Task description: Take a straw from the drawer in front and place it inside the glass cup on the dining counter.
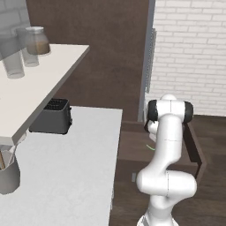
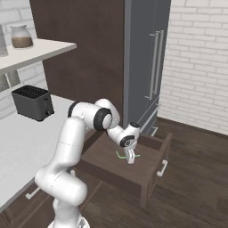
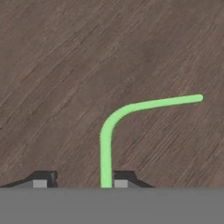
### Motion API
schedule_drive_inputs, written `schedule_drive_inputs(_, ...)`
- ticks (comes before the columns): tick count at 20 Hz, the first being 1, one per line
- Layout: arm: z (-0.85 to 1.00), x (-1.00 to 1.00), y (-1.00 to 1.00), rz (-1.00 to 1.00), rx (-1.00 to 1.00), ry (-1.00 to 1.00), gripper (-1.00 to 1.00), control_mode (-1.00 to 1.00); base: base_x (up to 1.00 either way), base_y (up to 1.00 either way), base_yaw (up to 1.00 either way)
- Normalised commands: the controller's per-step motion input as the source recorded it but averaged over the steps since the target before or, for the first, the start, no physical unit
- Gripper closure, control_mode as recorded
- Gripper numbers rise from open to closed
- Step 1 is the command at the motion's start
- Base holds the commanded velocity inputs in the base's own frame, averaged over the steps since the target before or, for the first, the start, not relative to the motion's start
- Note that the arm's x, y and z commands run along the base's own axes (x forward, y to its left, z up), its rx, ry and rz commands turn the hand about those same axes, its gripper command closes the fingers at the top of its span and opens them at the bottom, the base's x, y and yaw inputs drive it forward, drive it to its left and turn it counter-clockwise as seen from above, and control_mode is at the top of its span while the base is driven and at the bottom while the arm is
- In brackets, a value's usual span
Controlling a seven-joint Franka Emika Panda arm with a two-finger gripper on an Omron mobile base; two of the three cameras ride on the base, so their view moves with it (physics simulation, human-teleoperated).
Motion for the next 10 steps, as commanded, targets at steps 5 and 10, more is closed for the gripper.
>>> schedule_drive_inputs(5, -0.06, 0.01, 0.02, 0.05, 0.0, 0.0, 1.0, -1.0, 0.0, 0.0, 0.0)
schedule_drive_inputs(10, -0.01, 0.0, 0.02, 0.04, 0.0, 0.0, 1.0, -1.0, 0.0, 0.0, 0.0)
